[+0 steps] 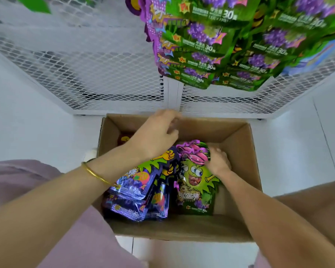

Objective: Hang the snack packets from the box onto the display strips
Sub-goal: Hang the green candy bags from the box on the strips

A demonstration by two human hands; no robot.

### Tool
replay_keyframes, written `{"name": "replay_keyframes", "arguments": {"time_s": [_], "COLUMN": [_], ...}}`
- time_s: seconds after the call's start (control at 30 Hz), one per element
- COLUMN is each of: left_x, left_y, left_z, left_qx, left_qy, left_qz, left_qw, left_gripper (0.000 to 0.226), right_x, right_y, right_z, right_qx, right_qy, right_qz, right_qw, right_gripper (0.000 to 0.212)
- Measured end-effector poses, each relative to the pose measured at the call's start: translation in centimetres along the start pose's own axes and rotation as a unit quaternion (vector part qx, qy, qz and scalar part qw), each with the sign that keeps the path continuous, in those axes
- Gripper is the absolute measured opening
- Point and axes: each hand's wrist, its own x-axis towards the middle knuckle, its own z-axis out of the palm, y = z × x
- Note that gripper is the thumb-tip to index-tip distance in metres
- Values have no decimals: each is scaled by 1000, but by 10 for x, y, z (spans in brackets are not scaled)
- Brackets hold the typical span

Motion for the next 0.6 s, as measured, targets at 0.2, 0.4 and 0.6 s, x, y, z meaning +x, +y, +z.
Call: {"name": "replay_keyframes", "arguments": {"time_s": [0.2, 0.4, 0.6], "left_x": [-1, -9, -24], "left_y": [2, 5, 38], "left_z": [0, 4, -9], "left_qx": [4, 19, 15], "left_qy": [-7, -26, -20], "left_qz": [-6, 24, 86], "left_qw": [1000, 999, 996], "left_gripper": [34, 33, 47], "right_x": [-7, -36, -114], "right_y": [-7, -14, -32], "right_z": [-9, -71, -173], "right_qx": [109, 166, 262], "right_qy": [18, 45, 24], "right_qz": [-1, -28, -130], "right_qw": [994, 985, 956], "right_gripper": [35, 25, 13]}}
